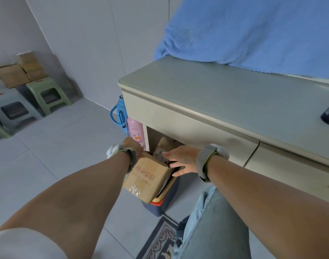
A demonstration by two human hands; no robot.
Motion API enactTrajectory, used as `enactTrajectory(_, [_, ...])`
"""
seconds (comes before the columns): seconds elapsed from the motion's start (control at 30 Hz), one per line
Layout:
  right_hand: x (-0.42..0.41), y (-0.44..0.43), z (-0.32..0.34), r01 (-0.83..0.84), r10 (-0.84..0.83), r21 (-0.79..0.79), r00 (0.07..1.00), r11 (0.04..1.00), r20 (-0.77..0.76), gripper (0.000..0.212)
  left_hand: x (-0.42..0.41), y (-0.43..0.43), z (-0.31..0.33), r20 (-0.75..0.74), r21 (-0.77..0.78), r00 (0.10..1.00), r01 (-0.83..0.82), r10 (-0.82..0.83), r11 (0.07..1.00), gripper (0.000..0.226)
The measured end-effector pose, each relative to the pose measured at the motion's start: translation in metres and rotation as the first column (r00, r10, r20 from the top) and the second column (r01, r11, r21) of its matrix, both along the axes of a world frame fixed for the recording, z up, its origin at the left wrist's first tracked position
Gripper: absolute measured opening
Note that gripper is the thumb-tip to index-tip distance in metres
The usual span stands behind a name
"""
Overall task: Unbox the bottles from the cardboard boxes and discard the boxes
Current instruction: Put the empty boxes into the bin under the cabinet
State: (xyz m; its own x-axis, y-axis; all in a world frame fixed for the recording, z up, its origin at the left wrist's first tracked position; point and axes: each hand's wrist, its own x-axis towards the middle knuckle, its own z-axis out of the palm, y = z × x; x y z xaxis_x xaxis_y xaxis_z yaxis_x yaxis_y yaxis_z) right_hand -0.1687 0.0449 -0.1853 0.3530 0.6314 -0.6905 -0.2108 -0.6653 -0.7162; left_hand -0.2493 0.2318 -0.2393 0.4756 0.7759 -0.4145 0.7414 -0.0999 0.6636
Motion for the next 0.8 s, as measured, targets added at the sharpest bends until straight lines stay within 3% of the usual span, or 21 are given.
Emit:
enactTrajectory(0.27, [-0.003,-0.022,0.026,-0.070,0.066,0.031,0.990,0.997,0.124,0.050,0.001,-0.010,-0.005,-0.065,0.098,0.996,0.066,-0.060,0.993,0.044])
enactTrajectory(0.4, [0.000,-0.031,0.037,-0.065,0.056,0.061,0.990,0.996,0.130,0.046,0.007,-0.011,0.008,-0.113,0.247,0.993,0.041,-0.013,0.968,0.045])
enactTrajectory(0.5, [0.006,-0.038,0.048,-0.060,0.041,0.109,0.985,0.992,0.170,0.037,0.019,-0.018,0.034,0.136,0.365,0.983,-0.162,0.119,0.917,0.027])
enactTrajectory(0.6, [0.016,-0.050,0.069,-0.084,0.036,0.182,0.967,0.980,0.254,0.031,0.038,-0.038,0.072,0.488,0.342,0.856,-0.365,0.168,0.866,0.018])
enactTrajectory(0.7, [0.025,-0.065,0.098,-0.106,0.021,0.223,0.935,0.969,0.354,0.026,0.059,-0.067,0.115,0.666,0.331,0.740,-0.404,0.092,0.853,0.013])
enactTrajectory(0.8, [0.036,-0.086,0.126,-0.051,-0.086,0.296,0.898,0.954,0.431,0.024,0.080,-0.100,0.151,0.761,0.327,0.648,-0.344,-0.029,0.880,0.013])
